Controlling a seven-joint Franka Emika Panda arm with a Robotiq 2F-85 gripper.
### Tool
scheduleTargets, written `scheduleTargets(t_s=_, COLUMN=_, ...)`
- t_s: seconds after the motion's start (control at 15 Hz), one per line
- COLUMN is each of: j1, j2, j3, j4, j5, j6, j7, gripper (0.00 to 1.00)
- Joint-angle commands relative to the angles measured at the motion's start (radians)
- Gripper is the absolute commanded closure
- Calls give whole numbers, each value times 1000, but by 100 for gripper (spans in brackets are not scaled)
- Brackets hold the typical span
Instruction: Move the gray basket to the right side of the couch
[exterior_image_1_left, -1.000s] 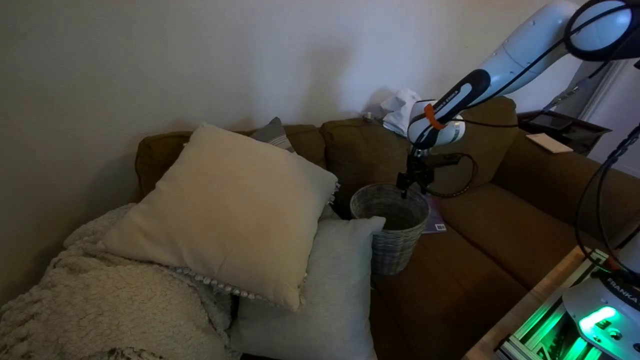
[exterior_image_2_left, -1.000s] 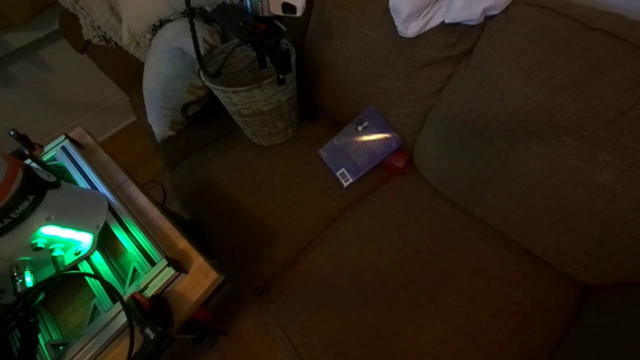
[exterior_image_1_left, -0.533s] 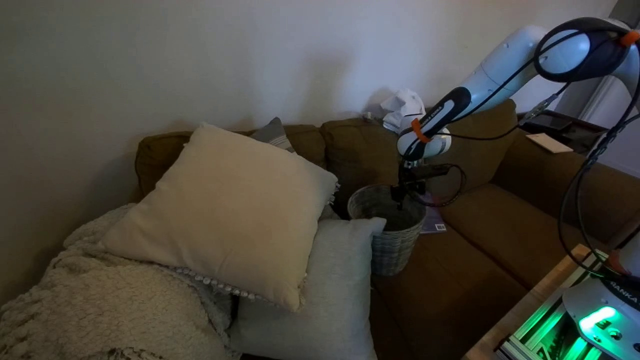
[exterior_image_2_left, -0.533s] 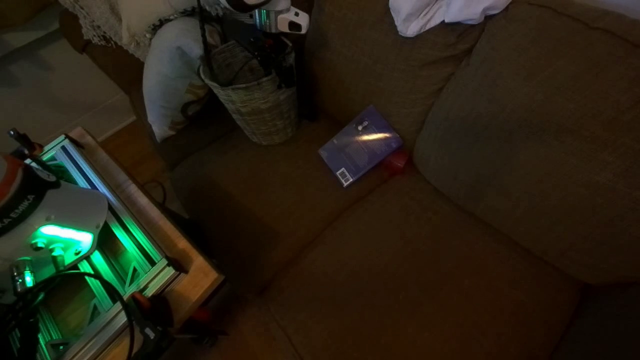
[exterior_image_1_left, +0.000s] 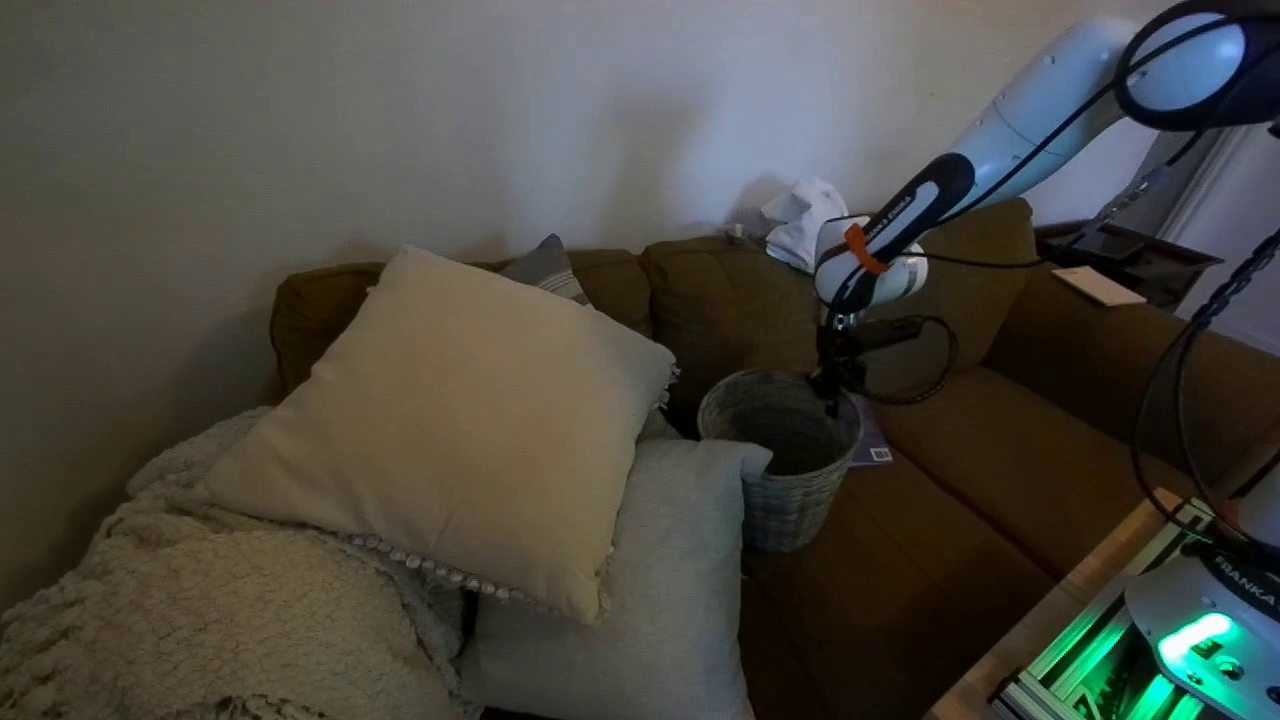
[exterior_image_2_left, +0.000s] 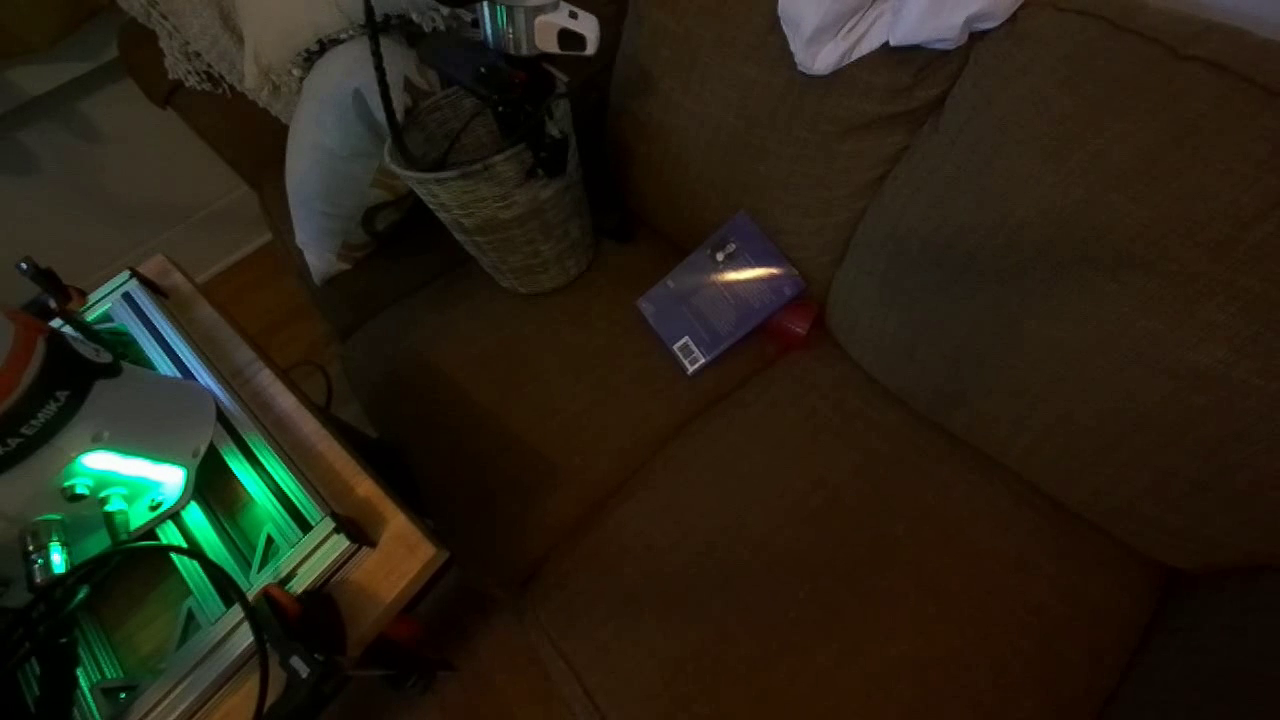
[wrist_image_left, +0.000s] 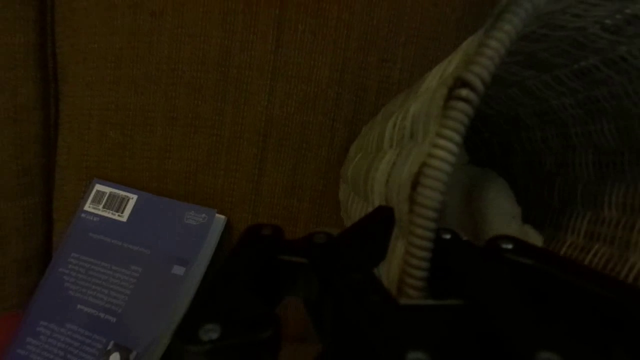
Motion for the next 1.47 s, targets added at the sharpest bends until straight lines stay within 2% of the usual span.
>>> scheduleTargets(t_s=0.0, j1=23, j2=-199, j3=11, j4=-155, j5=-36, j6=-14, j7=-36, gripper=98)
scheduleTargets(t_s=0.27, j1=23, j2=-396, j3=11, j4=-295, j5=-30, j6=10, j7=-18, gripper=98)
scheduleTargets(t_s=0.67, j1=-4, j2=-681, j3=-48, j4=-577, j5=21, j6=-7, j7=213, gripper=98)
scheduleTargets(t_s=1.0, j1=-122, j2=-872, j3=-146, j4=-788, j5=31, j6=-8, j7=247, gripper=98)
scheduleTargets(t_s=1.07, j1=-159, j2=-899, j3=-175, j4=-812, j5=26, j6=-13, j7=232, gripper=98)
scheduleTargets(t_s=1.13, j1=-194, j2=-853, j3=-213, j4=-735, j5=47, j6=-49, j7=189, gripper=98)
scheduleTargets(t_s=1.2, j1=-150, j2=-802, j3=-152, j4=-756, j5=18, j6=0, j7=236, gripper=90)
scheduleTargets(t_s=1.33, j1=-201, j2=-821, j3=-197, j4=-745, j5=18, j6=-17, j7=204, gripper=90)
scheduleTargets(t_s=1.4, j1=-210, j2=-822, j3=-205, j4=-737, j5=18, j6=-18, j7=199, gripper=98)
